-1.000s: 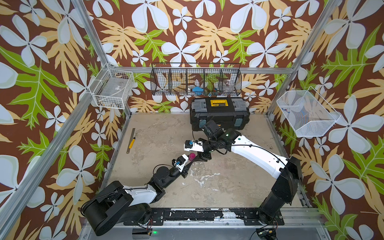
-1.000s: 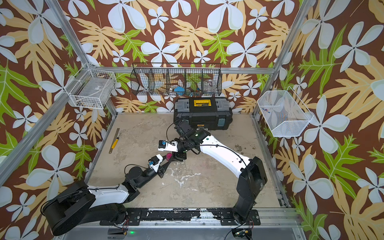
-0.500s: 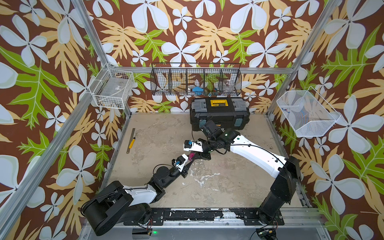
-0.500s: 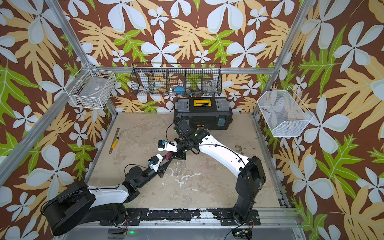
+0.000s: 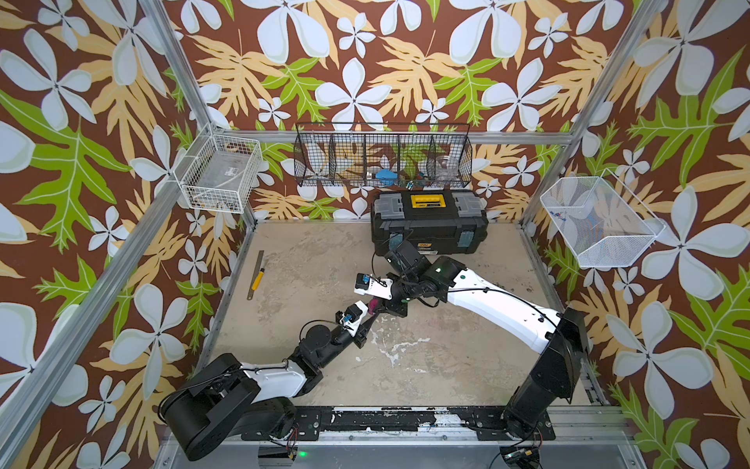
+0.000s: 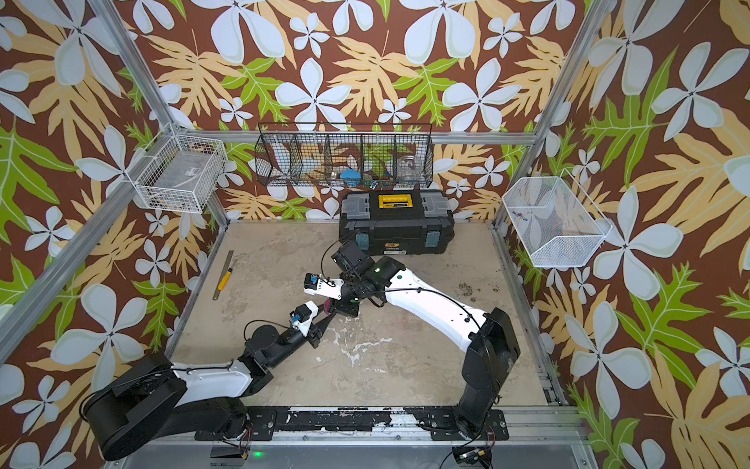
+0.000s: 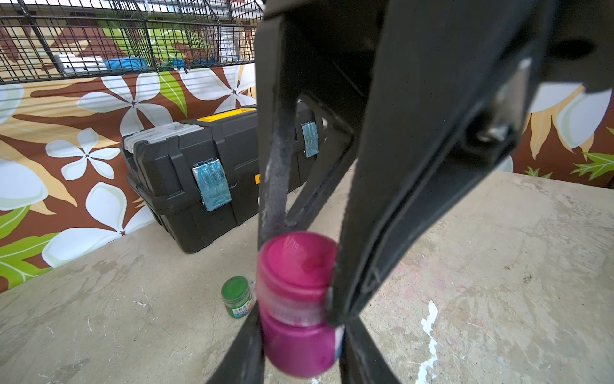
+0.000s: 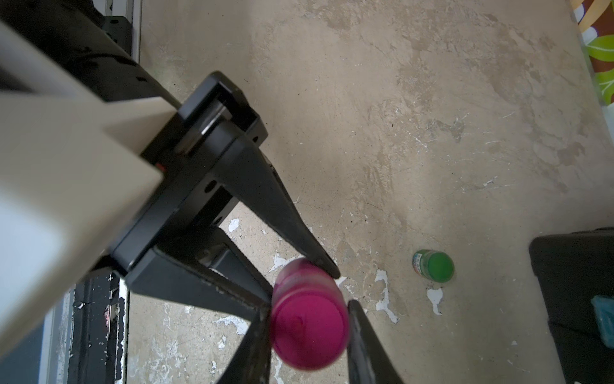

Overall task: Close the paint jar lid
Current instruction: Screw the lid onto the paint jar.

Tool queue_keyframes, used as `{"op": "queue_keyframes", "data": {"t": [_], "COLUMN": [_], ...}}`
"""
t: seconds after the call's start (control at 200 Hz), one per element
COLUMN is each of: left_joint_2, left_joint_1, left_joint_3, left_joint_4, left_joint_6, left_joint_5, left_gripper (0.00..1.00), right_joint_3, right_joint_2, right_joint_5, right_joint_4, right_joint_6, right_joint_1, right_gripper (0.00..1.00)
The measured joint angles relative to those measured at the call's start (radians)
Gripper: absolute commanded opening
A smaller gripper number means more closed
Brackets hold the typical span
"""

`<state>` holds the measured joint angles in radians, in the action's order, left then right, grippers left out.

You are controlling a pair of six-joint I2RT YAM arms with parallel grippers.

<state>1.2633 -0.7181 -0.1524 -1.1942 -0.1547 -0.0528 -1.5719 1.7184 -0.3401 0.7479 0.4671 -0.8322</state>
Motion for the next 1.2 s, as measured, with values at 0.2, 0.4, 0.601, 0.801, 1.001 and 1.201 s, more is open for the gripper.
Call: {"op": "queue_keyframes", "data": {"t": [0.2,0.4,0.601,0.801,1.001,1.201], "left_joint_2": [0.001,0.001,0.001,0.002,0.003,0.005], "left_joint_1": [0.000,0.000,0.000,0.000,0.000,0.000], "left_joint_3": [0.000,0.000,0.000,0.000,0.000,0.000], "left_joint_4": [0.001,-0.010,-0.006,-0.006,-0.002,0.018], "left_joint_6": [0.000,0.001,0.001,0.001,0.003,0.004], "left_joint_5": [0.004,0.007,0.007,0.000,0.003,0.012], "left_gripper": [0.03,0.04,0.03,0.04,0.03,0.03], "right_joint_3": [-0.013,-0.048,-0.064,-0.086,-0.142,-0.205], "right_joint_2": [0.002,0.014,0.022,0.031,0.069,0.122], "right_joint_5": [0.068,0.129,0.214,0.257,0.261,0.277], "right_joint_4": [0.008,0.042,0.061,0.090,0.142,0.203], "right_joint_6": [-0.112,-0.250,-0.372,-0.505,-0.634,-0.746], "right_joint_1": [-0.026,-0.048,-0.090,-0.109,-0.110,-0.117], "right_gripper": [0.27,0.27,0.28,0.28,0.30,0.30]}}
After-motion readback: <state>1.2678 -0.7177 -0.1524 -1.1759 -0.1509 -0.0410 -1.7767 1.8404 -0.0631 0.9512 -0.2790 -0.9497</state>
